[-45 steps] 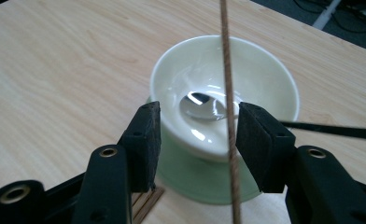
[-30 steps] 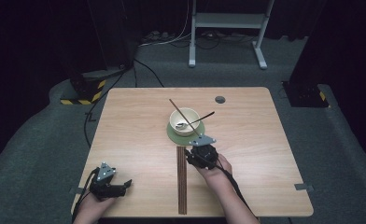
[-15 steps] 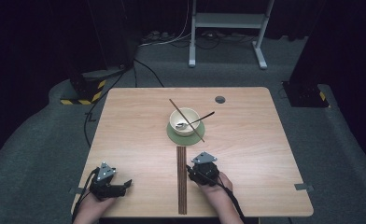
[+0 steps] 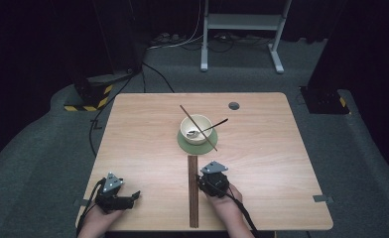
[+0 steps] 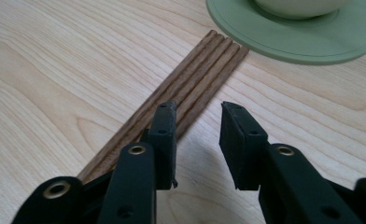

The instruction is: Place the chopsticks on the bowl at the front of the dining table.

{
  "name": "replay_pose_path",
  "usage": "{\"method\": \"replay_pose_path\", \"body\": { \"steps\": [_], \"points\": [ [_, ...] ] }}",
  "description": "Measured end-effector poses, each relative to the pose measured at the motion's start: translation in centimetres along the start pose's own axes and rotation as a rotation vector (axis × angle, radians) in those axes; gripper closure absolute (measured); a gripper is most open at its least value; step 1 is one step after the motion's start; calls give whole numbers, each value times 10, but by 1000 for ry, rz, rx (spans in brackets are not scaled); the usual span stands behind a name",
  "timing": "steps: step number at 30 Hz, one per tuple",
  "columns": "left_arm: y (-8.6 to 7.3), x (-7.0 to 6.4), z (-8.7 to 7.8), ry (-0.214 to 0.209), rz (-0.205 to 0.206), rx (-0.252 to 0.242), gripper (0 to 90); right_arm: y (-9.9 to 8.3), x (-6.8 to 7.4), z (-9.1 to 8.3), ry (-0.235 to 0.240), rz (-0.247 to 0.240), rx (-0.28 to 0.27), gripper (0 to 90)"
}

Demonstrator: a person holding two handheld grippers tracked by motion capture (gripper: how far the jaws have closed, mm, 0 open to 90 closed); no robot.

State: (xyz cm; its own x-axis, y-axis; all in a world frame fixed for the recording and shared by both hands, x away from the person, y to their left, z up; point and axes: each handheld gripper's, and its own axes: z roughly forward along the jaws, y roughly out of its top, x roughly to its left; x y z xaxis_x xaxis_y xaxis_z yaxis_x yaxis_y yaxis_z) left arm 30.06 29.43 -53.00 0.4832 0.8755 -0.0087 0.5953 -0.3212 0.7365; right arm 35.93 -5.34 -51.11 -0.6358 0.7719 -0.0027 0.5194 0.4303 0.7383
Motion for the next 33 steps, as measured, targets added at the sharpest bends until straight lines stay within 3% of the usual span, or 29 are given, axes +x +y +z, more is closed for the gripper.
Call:
{"method": "replay_pose_path", "body": {
  "steps": [11,14,22,33],
  "points": [
    [0,0,0,-1,2,1,139,1,5,5,4,2,16,691],
    [0,0,0,-2,2,0,139,0,5,6,1,-18,16,691],
    [0,0,0,-2,3,0,139,0,6,8,-7,-4,31,694],
    [0,0,0,-2,2,1,140,-4,-1,5,-21,-4,45,696]
  ]
}}
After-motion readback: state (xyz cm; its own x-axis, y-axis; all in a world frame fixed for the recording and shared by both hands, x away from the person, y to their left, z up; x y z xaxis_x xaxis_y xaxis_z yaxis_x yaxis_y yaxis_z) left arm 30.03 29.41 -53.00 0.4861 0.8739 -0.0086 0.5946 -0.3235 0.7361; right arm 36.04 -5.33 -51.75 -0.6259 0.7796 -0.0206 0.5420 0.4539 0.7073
